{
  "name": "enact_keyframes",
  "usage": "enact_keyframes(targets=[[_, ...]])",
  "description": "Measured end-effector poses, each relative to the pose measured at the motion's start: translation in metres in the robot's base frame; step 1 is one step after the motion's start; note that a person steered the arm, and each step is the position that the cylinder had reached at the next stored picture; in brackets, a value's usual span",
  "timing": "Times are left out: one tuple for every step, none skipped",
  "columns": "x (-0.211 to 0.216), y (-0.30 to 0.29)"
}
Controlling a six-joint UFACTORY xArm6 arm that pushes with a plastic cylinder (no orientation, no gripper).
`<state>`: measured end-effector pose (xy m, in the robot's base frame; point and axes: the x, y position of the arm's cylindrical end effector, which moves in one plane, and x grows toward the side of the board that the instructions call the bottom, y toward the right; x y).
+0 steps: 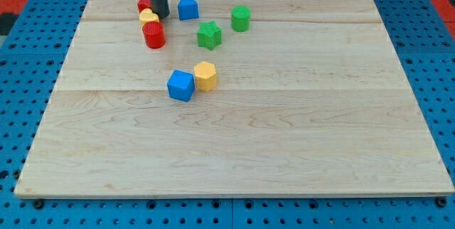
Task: Place the blue triangle above the green star
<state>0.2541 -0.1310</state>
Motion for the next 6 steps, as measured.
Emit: enact_keyframes(targets=[[-0.004, 0.01], [-0.014, 0.041], [0.018, 0.082], [0.008, 0.076], [-0.03, 0.034], [-0.062, 0.074]])
